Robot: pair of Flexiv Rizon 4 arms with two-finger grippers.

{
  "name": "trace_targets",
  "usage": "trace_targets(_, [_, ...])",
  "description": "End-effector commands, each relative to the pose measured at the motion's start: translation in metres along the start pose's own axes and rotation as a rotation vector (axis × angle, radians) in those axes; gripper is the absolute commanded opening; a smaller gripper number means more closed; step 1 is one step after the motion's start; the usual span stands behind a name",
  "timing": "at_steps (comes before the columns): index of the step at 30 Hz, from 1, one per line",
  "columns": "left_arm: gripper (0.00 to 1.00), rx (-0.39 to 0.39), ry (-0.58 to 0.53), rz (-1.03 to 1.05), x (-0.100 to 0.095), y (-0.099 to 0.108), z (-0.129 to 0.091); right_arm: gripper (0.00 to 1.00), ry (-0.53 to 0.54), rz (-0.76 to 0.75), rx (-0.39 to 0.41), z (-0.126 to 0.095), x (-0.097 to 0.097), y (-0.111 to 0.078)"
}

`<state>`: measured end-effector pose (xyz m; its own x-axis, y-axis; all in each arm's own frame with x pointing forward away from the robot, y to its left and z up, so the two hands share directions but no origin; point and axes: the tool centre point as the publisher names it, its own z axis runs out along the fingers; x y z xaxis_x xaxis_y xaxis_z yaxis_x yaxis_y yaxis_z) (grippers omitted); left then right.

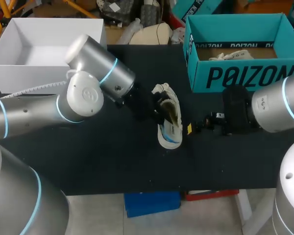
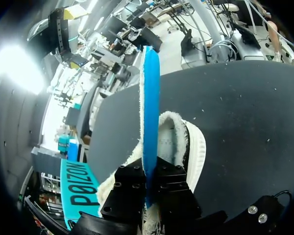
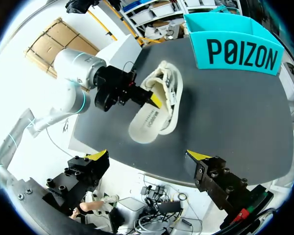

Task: Take the shoe out of the shoebox, open the shoe tongue, remove and reinsert the insole, then place the shoe into the shoebox

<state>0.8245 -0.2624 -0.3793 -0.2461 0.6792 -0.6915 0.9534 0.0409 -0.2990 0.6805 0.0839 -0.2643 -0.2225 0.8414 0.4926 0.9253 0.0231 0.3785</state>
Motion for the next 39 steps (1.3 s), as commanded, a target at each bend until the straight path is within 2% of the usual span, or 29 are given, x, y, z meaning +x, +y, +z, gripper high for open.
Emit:
trace_targets(1, [0.28, -0.009, 0.003, 0.006, -0.004, -0.008, -0.002, 1.00, -0.003, 0.001, 0.000, 0.001, 0.001, 0.000])
trace_targets(2, [0.40, -0.006, 0.000, 0.008, -0.004, -0.012, -0.004, 1.00, -0.003, 0.001, 0.000, 0.001, 0.001, 0.000])
trace_targets(3, [0.47, 0.000, -0.004, 0.008, -0.004, -0.014, -0.006, 1.00, -0.003, 0.001, 0.000, 0.001, 0.001, 0.000])
trace_targets(6, [0.48, 0.007, -0.004, 0.021, -0.005, -0.026, -0.015, 1.00, -0.003, 0.001, 0.000, 0.001, 0.001, 0.000])
trace_targets(10, [0.40, 0.022, -0.010, 0.037, -0.006, -0.040, -0.024, 1.00, -0.003, 0.001, 0.000, 0.001, 0.001, 0.000])
trace_targets(18, [0.37, 0.058, 0.008, 0.059, -0.007, -0.063, -0.029, 1.00, -0.003, 0.001, 0.000, 0.001, 0.001, 0.000])
trace_targets(19, [0.34, 0.062, 0.012, 0.062, -0.006, -0.064, -0.029, 1.00, -0.003, 0.001, 0.000, 0.001, 0.001, 0.000])
trace_targets(20, [0.23, 0.069, 0.016, 0.061, -0.006, -0.065, -0.028, 1.00, -0.003, 0.001, 0.000, 0.001, 0.001, 0.000])
trace_targets(21, [0.00, 0.072, 0.023, 0.062, -0.004, -0.066, -0.027, 1.00, -0.003, 0.001, 0.000, 0.001, 0.001, 0.000])
trace_targets(30, [0.00, 0.024, 0.029, 0.038, 0.002, -0.065, -0.023, 1.00, -0.003, 0.001, 0.000, 0.001, 0.001, 0.000])
trace_targets(39, [0.00, -0.034, 0.028, 0.023, 0.004, -0.054, -0.021, 1.00, -0.003, 0.001, 0.000, 0.001, 0.001, 0.000])
